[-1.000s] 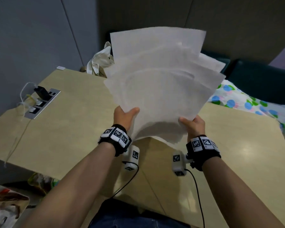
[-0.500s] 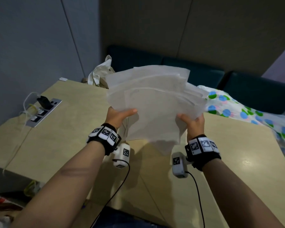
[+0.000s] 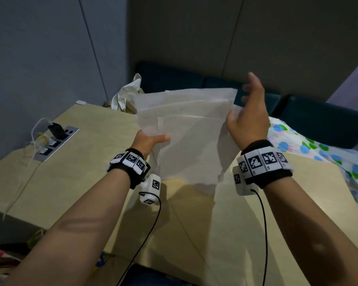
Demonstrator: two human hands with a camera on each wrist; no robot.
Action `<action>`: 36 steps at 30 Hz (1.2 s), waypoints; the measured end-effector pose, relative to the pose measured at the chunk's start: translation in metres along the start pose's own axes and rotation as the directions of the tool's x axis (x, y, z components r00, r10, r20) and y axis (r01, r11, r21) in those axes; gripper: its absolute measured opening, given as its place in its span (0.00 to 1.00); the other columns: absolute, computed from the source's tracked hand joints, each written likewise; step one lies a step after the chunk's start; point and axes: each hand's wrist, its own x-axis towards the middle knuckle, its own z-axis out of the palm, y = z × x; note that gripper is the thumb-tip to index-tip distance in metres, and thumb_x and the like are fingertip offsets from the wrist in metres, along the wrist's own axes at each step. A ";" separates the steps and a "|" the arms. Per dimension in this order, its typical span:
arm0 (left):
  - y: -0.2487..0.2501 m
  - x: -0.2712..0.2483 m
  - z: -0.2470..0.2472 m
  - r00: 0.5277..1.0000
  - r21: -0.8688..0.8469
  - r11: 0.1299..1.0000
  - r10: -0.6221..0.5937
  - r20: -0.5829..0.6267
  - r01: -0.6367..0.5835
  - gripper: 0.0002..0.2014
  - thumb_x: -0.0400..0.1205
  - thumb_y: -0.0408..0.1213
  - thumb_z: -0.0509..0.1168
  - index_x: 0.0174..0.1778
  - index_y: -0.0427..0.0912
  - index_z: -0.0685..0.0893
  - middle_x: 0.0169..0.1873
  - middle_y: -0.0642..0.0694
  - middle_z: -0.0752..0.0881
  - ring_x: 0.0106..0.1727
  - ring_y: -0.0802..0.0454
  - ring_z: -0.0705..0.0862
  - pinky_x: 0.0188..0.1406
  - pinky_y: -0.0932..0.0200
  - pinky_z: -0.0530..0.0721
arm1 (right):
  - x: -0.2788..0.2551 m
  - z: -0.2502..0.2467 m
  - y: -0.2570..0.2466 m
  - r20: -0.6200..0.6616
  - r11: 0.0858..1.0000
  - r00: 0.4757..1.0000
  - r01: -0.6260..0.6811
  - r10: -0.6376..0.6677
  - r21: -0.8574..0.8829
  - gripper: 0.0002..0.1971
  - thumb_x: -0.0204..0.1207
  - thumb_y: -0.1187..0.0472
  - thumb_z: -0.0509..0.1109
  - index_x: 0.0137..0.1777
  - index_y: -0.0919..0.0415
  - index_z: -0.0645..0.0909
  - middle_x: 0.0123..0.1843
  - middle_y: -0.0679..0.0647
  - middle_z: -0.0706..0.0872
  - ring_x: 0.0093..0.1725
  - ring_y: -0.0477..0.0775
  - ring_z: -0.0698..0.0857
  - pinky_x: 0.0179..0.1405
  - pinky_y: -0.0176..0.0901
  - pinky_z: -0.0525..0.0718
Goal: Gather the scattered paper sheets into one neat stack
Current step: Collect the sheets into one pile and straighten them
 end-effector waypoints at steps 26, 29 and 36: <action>0.003 0.003 -0.007 0.986 0.020 1.000 0.016 0.168 -0.020 0.24 0.66 0.31 0.78 0.59 0.40 0.85 0.59 0.37 0.87 0.62 0.39 0.85 0.68 0.41 0.80 | 0.008 0.050 -0.043 0.558 0.786 0.814 0.449 -0.163 -0.425 0.31 0.72 0.66 0.66 0.75 0.57 0.61 0.59 0.56 0.83 0.53 0.63 0.85 0.53 0.55 0.77; 0.003 0.004 -0.005 0.986 0.038 0.999 0.027 0.165 -0.034 0.25 0.68 0.30 0.77 0.62 0.38 0.83 0.59 0.37 0.87 0.61 0.41 0.84 0.66 0.44 0.81 | 0.010 0.050 -0.046 0.609 0.777 0.788 0.442 -0.096 -0.449 0.17 0.73 0.67 0.63 0.62 0.58 0.74 0.48 0.60 0.86 0.46 0.66 0.86 0.38 0.49 0.75; -0.003 0.009 -0.010 0.968 0.130 0.988 0.053 0.246 -0.087 0.15 0.74 0.27 0.72 0.55 0.43 0.82 0.56 0.37 0.86 0.57 0.43 0.84 0.61 0.51 0.82 | 0.020 0.042 -0.037 0.609 0.857 0.789 0.367 -0.080 -0.362 0.10 0.72 0.68 0.66 0.50 0.60 0.86 0.55 0.61 0.79 0.58 0.64 0.77 0.47 0.50 0.77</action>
